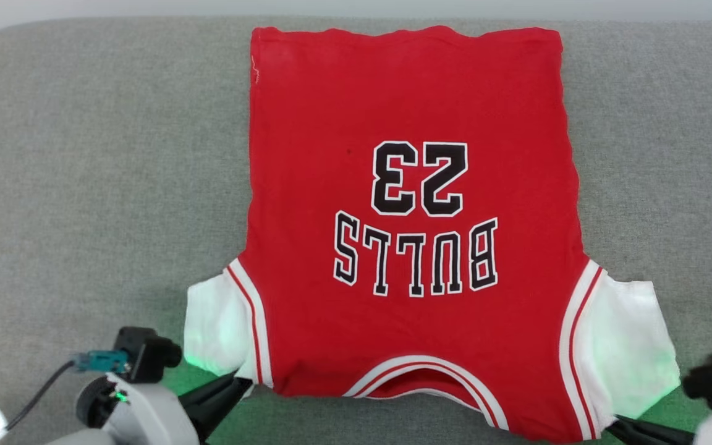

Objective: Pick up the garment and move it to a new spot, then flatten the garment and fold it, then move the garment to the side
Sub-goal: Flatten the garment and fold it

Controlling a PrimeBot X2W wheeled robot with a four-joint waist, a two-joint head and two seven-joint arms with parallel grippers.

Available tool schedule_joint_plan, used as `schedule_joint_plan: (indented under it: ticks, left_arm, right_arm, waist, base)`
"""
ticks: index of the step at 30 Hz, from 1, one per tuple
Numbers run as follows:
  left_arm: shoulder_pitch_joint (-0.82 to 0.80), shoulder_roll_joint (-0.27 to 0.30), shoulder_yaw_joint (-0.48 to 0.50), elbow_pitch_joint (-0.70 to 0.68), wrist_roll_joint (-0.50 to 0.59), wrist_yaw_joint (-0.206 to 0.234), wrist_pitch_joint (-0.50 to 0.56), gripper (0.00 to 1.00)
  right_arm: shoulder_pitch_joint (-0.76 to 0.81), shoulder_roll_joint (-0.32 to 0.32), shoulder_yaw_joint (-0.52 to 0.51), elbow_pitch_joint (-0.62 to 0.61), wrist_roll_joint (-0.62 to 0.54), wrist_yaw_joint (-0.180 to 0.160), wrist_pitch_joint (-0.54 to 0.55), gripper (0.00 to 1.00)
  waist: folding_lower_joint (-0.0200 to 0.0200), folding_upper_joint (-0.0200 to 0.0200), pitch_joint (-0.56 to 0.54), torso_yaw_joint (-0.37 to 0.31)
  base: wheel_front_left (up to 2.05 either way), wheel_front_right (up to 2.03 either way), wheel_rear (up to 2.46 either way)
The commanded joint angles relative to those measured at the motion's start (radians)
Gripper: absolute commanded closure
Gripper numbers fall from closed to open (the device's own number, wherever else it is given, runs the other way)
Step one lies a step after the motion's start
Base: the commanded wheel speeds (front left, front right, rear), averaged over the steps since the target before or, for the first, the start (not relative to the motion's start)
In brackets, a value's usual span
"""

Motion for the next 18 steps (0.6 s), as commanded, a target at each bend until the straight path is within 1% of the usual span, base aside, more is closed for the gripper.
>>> schedule_joint_plan:
  ticks: [1, 4, 6, 8, 12, 15, 16, 17, 18]
  left_arm:
    - [-0.005, -0.024, 0.001, 0.025, -0.004, -0.012, -0.007, 1.0]
    - [-0.012, -0.079, 0.0, 0.092, 0.013, -0.025, -0.011, 1.0]
    - [-0.011, -0.113, -0.001, 0.138, 0.018, -0.033, -0.014, 1.0]
    - [-0.007, -0.143, -0.001, 0.179, 0.013, -0.041, -0.023, 1.0]
    - [0.006, -0.179, 0.002, 0.246, 0.019, -0.05, -0.037, 1.0]
    - [0.015, -0.194, 0.007, 0.271, 0.016, -0.056, -0.045, 1.0]
    - [0.018, -0.197, 0.009, 0.276, 0.018, -0.055, -0.049, 1.0]
    - [0.023, -0.199, 0.011, 0.279, 0.02, -0.055, -0.051, 1.0]
    - [0.026, -0.201, 0.014, 0.279, 0.019, -0.054, -0.053, 1.0]
  right_arm:
    - [-0.035, 0.032, 0.017, 0.013, -0.021, -0.002, 0.021, 1.0]
    - [-0.098, 0.078, 0.056, 0.068, -0.082, -0.002, 0.053, 1.0]
    - [-0.129, 0.106, 0.085, 0.111, -0.109, -0.002, 0.053, 1.0]
    - [-0.157, 0.118, 0.118, 0.159, -0.144, -0.002, 0.049, 1.0]
    - [-0.201, 0.137, 0.174, 0.24, -0.195, -0.005, 0.021, 1.0]
    - [-0.229, 0.147, 0.205, 0.262, -0.211, -0.007, -0.015, 1.0]
    - [-0.239, 0.147, 0.208, 0.261, -0.216, -0.007, -0.032, 0.7]
    - [-0.249, 0.147, 0.206, 0.258, -0.215, -0.007, -0.048, 0.49]
    - [-0.255, 0.141, 0.201, 0.248, -0.215, -0.007, -0.064, 0.0]
  waist:
    - [0.0, 0.0, 0.0, -0.005]
    - [0.0, 0.0, 0.004, -0.006]
    - [0.0, 0.0, 0.005, -0.006]
    - [0.0, 0.0, 0.007, -0.005]
    - [0.0, 0.0, 0.008, -0.007]
    - [0.0, 0.0, 0.009, -0.012]
    - [0.0, 0.0, 0.01, -0.015]
    - [0.0, 0.0, 0.01, -0.017]
    - [0.0, 0.0, 0.011, -0.019]
  base:
    - [0.0, 0.0, 0.0]
    - [0.0, 0.0, 0.0]
    - [0.0, 0.0, 0.0]
    - [0.0, 0.0, 0.0]
    - [0.0, 0.0, 0.0]
    - [0.0, 0.0, 0.0]
    - [0.0, 0.0, 0.0]
    - [0.0, 0.0, 0.0]
    - [0.0, 0.0, 0.0]
